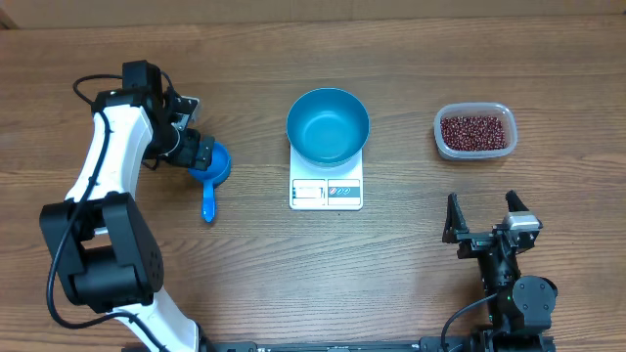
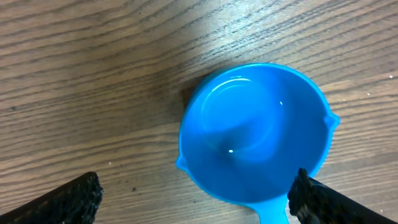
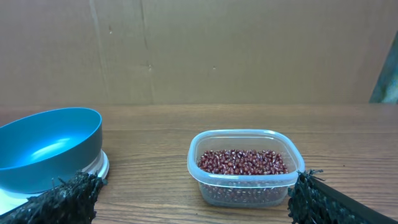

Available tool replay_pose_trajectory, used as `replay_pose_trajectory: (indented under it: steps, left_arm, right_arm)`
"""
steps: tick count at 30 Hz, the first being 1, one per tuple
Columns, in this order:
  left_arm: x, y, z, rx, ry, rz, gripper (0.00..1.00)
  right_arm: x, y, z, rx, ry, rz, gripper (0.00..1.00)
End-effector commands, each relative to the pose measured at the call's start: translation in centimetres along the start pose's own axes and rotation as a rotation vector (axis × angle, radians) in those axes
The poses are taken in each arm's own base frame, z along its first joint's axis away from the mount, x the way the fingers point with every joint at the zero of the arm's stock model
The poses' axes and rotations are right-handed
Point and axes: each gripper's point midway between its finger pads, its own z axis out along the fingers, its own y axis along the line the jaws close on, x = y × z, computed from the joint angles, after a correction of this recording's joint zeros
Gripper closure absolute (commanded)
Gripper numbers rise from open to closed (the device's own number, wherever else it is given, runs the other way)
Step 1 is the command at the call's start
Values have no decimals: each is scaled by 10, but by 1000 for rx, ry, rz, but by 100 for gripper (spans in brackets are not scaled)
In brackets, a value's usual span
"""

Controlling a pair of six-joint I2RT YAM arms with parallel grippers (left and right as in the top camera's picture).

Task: Scoop item into bowl and weigh 150g on scale
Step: 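Reach the left gripper down to the blue scoop handle and grasp it, then lift the blue scoop with the left gripper toward the teal bowl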

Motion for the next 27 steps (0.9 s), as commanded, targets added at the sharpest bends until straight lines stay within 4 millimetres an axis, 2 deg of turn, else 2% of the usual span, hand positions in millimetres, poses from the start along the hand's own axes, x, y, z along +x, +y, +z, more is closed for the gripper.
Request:
replay_pose_trajectory:
  steps: [1, 8, 21, 24, 27]
  left_arm:
    - [-7, 4, 12, 8, 1, -20, 1]
    - [-5, 5, 45, 23, 48, -34, 0]
    - [-9, 7, 46, 19, 32, -33, 0]
    - [-8, 7, 46, 20, 35, -33, 14]
    - [-8, 7, 46, 20, 35, -33, 14]
  right_arm:
    - [3, 0, 0, 0, 0, -12, 0]
    - [3, 0, 0, -1, 0, -12, 0]
    - [3, 0, 0, 0, 0, -12, 0]
    - [3, 0, 0, -1, 0, -12, 0]
    - [3, 0, 0, -1, 0, -12, 0]
